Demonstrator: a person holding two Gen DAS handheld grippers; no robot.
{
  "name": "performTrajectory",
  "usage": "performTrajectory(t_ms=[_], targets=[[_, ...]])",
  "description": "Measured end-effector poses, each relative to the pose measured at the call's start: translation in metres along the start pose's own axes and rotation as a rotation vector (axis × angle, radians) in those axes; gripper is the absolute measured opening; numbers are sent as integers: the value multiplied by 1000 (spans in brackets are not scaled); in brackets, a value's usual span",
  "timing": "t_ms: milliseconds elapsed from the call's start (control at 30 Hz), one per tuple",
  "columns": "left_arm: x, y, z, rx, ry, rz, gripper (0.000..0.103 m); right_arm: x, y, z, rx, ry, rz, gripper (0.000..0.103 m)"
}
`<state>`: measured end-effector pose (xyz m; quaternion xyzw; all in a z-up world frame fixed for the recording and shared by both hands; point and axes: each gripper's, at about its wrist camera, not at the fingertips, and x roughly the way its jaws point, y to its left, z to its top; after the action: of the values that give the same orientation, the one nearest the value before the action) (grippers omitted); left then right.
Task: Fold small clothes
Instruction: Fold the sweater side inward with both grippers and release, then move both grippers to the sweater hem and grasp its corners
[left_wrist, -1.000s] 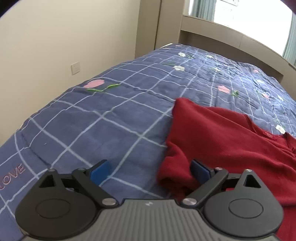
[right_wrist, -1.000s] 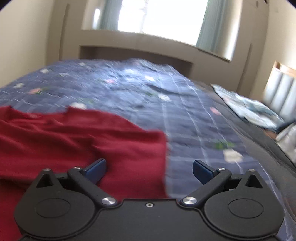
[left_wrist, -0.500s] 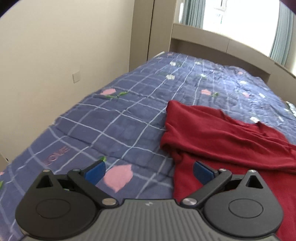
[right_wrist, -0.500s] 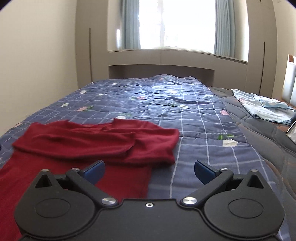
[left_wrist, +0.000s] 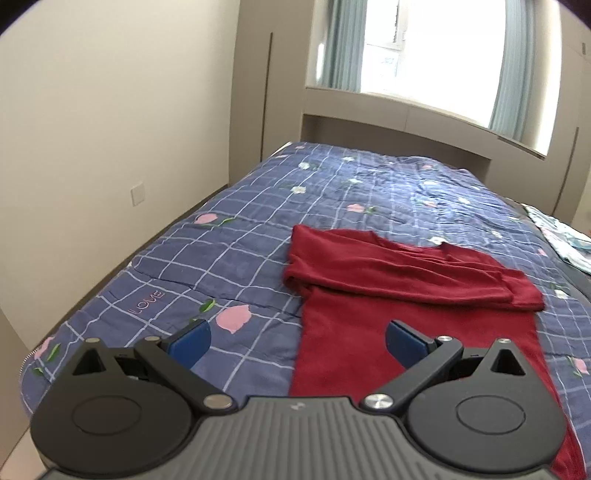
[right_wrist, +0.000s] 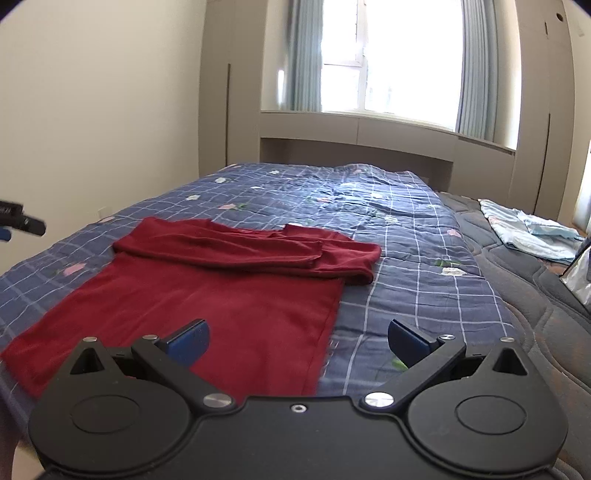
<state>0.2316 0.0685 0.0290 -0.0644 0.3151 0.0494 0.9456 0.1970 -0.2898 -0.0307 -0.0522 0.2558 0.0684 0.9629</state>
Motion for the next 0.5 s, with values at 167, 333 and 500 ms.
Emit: performTrajectory(t_ms=[167, 333, 500], targets=[[-22, -6, -10, 44, -21, -22, 103, -22, 13, -12, -23, 9, 24, 102], [-24, -6, -30, 82, 1, -27, 103, -28, 27, -24, -63, 42, 62, 102], [-20, 2, -64, 133, 14, -38, 103, -27, 46, -38, -119, 90, 84, 102]])
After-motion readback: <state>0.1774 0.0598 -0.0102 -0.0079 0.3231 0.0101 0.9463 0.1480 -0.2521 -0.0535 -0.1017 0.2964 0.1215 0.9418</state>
